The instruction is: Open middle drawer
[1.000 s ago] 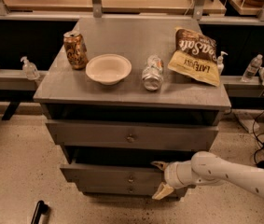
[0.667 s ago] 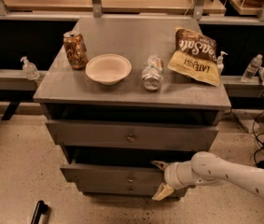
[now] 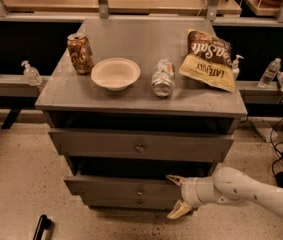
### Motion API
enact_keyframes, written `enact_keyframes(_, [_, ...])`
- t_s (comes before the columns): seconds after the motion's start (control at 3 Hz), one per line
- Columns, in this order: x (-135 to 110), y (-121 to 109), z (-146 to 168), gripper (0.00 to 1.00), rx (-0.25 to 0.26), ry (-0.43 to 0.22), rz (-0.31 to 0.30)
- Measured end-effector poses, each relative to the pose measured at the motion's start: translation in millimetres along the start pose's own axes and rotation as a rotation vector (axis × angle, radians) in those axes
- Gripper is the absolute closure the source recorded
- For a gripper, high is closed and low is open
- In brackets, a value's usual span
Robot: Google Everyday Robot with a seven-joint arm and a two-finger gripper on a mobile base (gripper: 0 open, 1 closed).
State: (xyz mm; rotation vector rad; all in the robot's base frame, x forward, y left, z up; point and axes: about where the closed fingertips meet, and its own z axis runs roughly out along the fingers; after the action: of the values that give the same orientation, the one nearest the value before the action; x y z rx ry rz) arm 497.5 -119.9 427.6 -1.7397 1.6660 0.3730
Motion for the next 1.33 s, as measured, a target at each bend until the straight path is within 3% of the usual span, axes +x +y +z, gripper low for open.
enact_keyframes(0.33, [-23.1,21.2,-49.6,0.2,0.046,-0.08,-0.062])
enact_keyframes(0.67, [-35.3,23.7,-77.1,0.23,0.078,-0.1,-0.098])
enact_keyframes(1.33, [-30.8,-8.7,-62.4,0.27,0.053,-0.032,-0.07])
